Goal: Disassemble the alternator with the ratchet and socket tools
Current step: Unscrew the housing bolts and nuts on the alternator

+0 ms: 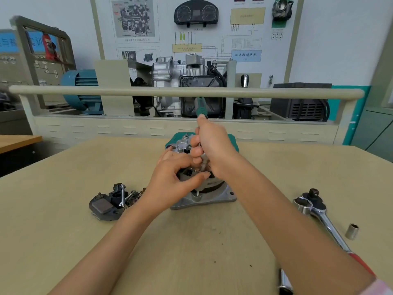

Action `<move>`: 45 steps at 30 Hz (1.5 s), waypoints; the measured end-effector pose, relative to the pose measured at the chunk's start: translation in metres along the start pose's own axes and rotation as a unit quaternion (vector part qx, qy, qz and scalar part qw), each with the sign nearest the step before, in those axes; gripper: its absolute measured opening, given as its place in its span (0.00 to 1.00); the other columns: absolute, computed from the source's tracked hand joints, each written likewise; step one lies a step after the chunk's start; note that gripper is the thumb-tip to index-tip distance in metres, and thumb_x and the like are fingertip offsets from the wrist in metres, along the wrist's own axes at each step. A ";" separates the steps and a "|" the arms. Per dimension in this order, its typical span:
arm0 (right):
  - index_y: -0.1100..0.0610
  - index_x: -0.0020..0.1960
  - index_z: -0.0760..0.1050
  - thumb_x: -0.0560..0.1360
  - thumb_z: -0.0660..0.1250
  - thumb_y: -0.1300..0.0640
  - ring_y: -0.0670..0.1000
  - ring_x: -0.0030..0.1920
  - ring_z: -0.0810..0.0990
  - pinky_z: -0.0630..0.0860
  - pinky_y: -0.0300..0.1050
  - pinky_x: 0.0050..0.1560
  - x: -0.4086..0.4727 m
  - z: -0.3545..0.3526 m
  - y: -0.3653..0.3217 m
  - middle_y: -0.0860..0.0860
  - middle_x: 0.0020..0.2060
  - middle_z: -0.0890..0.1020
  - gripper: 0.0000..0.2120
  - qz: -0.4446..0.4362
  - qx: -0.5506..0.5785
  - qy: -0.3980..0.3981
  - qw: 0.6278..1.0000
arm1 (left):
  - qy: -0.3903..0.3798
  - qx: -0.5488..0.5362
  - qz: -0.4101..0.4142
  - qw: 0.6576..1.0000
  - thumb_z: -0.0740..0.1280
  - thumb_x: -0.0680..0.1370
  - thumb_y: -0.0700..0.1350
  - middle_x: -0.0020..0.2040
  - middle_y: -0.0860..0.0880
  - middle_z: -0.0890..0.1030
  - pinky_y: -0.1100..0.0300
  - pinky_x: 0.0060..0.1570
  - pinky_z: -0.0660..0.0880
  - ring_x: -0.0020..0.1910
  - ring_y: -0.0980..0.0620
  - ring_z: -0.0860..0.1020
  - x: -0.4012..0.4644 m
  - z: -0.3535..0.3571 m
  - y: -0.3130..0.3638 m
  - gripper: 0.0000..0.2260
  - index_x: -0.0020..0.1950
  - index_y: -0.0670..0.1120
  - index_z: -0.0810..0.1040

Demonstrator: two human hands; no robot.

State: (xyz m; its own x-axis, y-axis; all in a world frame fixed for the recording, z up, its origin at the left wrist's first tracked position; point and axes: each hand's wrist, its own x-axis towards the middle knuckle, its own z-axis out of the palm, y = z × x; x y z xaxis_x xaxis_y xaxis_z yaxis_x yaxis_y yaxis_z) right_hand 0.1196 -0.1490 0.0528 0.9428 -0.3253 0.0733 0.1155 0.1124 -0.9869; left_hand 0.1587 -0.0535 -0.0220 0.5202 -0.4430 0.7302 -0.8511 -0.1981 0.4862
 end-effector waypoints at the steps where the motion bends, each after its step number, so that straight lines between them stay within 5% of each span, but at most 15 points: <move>1: 0.55 0.36 0.63 0.81 0.53 0.47 0.44 0.14 0.61 0.59 0.32 0.19 0.001 -0.002 -0.001 0.46 0.18 0.66 0.18 0.004 -0.022 -0.031 0.999 | -0.002 -0.001 0.002 1.000 0.71 0.69 0.49 0.40 0.57 0.77 0.57 0.56 0.65 0.46 0.60 0.69 0.000 0.000 0.000 0.06 0.43 0.50 0.82; 4: 0.53 0.33 0.60 0.81 0.53 0.45 0.43 0.14 0.59 0.57 0.32 0.17 0.007 -0.008 -0.008 0.44 0.17 0.63 0.21 0.065 -0.037 -0.178 0.981 | -0.006 -0.008 0.003 1.000 0.74 0.71 0.42 0.53 0.59 0.77 0.58 0.62 0.64 0.56 0.56 0.69 0.000 -0.001 -0.001 0.07 0.48 0.50 0.83; 7: 0.53 0.29 0.61 0.81 0.53 0.45 0.42 0.14 0.58 0.56 0.31 0.16 0.016 -0.011 -0.012 0.43 0.16 0.62 0.24 0.127 -0.057 -0.299 0.944 | -0.005 -0.025 0.003 1.000 0.73 0.71 0.40 0.60 0.71 0.66 0.66 0.65 0.59 0.61 0.65 0.64 0.000 -0.002 -0.001 0.14 0.50 0.57 0.80; 13: 0.54 0.27 0.64 0.81 0.53 0.46 0.41 0.13 0.59 0.57 0.31 0.15 0.021 -0.009 -0.011 0.43 0.16 0.63 0.25 0.172 -0.027 -0.360 0.917 | -0.024 -0.029 0.014 0.999 0.73 0.70 0.41 0.61 0.65 0.68 0.65 0.67 0.56 0.63 0.69 0.60 0.003 -0.002 -0.008 0.14 0.53 0.52 0.79; 17: 0.54 0.33 0.62 0.81 0.53 0.45 0.41 0.14 0.60 0.59 0.33 0.16 0.007 -0.013 -0.003 0.43 0.17 0.63 0.21 0.095 0.065 -0.255 0.960 | -0.006 -0.020 0.018 1.000 0.70 0.68 0.48 0.47 0.65 0.74 0.70 0.59 0.61 0.54 0.62 0.66 -0.001 0.000 -0.004 0.12 0.50 0.51 0.81; 19: 0.54 0.35 0.64 0.81 0.54 0.46 0.43 0.16 0.62 0.61 0.34 0.18 -0.003 -0.007 0.005 0.44 0.19 0.65 0.19 0.014 0.119 -0.116 0.986 | -0.012 -0.014 0.020 1.000 0.68 0.68 0.50 0.44 0.64 0.75 0.64 0.57 0.64 0.51 0.55 0.68 -0.002 0.000 -0.002 0.11 0.49 0.50 0.82; 21: 0.55 0.37 0.64 0.82 0.52 0.50 0.45 0.19 0.66 0.65 0.35 0.21 -0.013 0.002 0.016 0.47 0.23 0.68 0.17 -0.061 0.202 0.064 0.975 | -0.011 0.005 0.024 1.000 0.70 0.70 0.46 0.44 0.60 0.77 0.61 0.58 0.62 0.49 0.50 0.69 -0.003 0.001 -0.004 0.09 0.48 0.45 0.83; 23: 0.55 0.40 0.62 0.83 0.48 0.53 0.45 0.23 0.71 0.70 0.37 0.25 -0.019 0.010 0.023 0.50 0.29 0.71 0.14 -0.091 0.288 0.176 0.937 | -0.002 0.028 0.017 0.999 0.72 0.70 0.37 0.44 0.55 0.78 0.69 0.60 0.58 0.50 0.47 0.70 -0.002 0.001 -0.006 0.06 0.47 0.40 0.84; 27: 0.55 0.41 0.61 0.83 0.47 0.57 0.46 0.27 0.74 0.72 0.37 0.27 -0.022 0.011 0.019 0.51 0.29 0.73 0.13 -0.073 0.323 0.169 0.928 | 0.005 0.037 0.003 0.999 0.71 0.70 0.34 0.43 0.55 0.77 0.76 0.58 0.55 0.49 0.46 0.71 -0.003 0.002 -0.005 0.07 0.46 0.41 0.84; 33: 0.60 0.43 0.63 0.81 0.48 0.61 0.47 0.18 0.68 0.64 0.34 0.19 -0.012 0.007 0.014 0.53 0.29 0.70 0.10 -0.050 0.177 0.151 0.971 | 0.002 0.050 0.010 0.999 0.72 0.71 0.42 0.45 0.50 0.79 0.52 0.61 0.63 0.50 0.46 0.73 -0.003 0.004 -0.001 0.05 0.45 0.42 0.84; 38: 0.58 0.35 0.63 0.81 0.50 0.55 0.47 0.16 0.65 0.61 0.33 0.19 -0.007 0.002 0.009 0.51 0.23 0.68 0.17 -0.064 0.048 0.100 0.992 | 0.017 0.052 0.003 0.998 0.68 0.70 0.52 0.44 0.54 0.77 0.47 0.58 0.66 0.48 0.49 0.71 -0.004 0.005 0.004 0.12 0.42 0.44 0.83; 42: 0.57 0.37 0.65 0.78 0.57 0.58 0.45 0.15 0.62 0.59 0.33 0.20 0.001 0.001 -0.001 0.49 0.20 0.67 0.11 -0.021 -0.106 -0.037 0.993 | 0.021 0.039 0.013 0.999 0.69 0.70 0.50 0.45 0.59 0.75 0.50 0.57 0.66 0.50 0.47 0.71 -0.003 0.005 0.004 0.02 0.41 0.53 0.80; 45: 0.55 0.35 0.64 0.77 0.60 0.57 0.44 0.15 0.61 0.59 0.33 0.18 0.008 0.001 -0.013 0.45 0.17 0.66 0.12 0.044 -0.247 -0.204 0.946 | 0.021 0.040 0.006 0.999 0.68 0.70 0.49 0.50 0.61 0.74 0.51 0.62 0.65 0.55 0.51 0.70 -0.004 0.006 0.002 0.09 0.46 0.46 0.84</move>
State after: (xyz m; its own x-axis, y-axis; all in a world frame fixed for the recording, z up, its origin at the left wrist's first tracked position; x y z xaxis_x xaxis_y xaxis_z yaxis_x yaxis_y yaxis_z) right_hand 0.1262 -0.1527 0.0662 0.9959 0.0655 -0.0629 -0.0350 -0.3624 -0.9314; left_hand 0.1541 -0.0569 -0.0268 0.5117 -0.4087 0.7557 -0.8589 -0.2633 0.4392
